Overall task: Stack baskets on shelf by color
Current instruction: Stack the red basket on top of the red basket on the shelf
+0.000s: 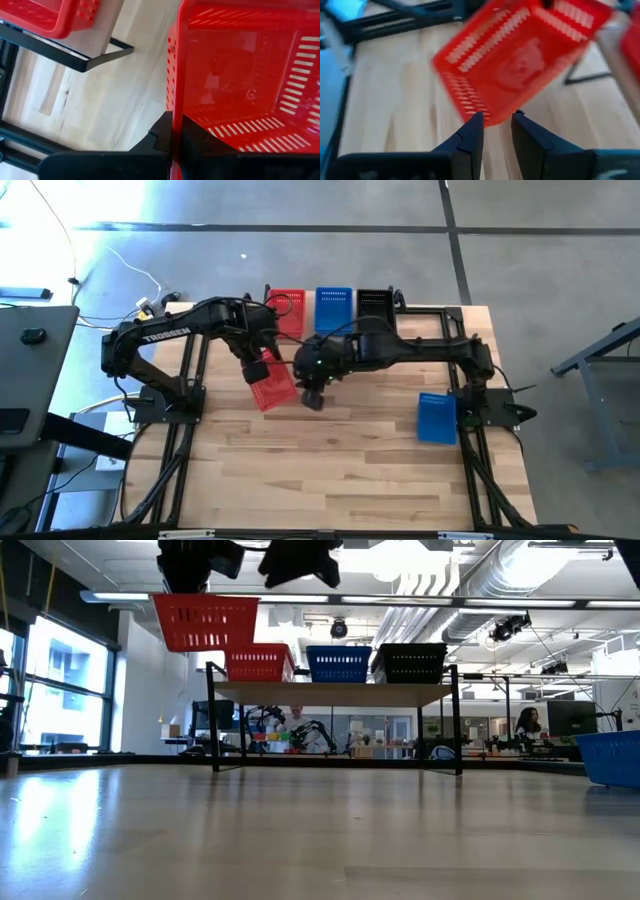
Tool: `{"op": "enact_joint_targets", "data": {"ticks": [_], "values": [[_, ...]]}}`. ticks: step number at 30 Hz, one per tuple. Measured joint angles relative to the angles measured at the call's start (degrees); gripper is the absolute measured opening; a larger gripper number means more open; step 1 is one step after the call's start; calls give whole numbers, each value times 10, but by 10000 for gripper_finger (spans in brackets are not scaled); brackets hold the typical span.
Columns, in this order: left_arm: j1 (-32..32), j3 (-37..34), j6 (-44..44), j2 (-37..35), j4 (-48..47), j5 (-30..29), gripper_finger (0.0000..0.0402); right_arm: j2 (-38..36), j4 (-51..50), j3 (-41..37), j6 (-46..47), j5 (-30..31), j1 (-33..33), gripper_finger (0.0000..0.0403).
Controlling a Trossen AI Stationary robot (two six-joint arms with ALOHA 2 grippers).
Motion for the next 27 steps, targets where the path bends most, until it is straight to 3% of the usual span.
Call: {"op": "enact_joint_targets", "data": {"ticks": [4,8,20,27], "values": [[-4,0,-5,0,2,-7,1,2,1,0,68,68,0,87],[-18,0,-14,0,10,-32,1,2,5,0,112,92,0,90],[-56,0,-21,0,57,-51,1,12,19,0,171,83,0,153],[-61,0,-20,0,80,-49,1,27,4,0,212,95,-1,153]]}}
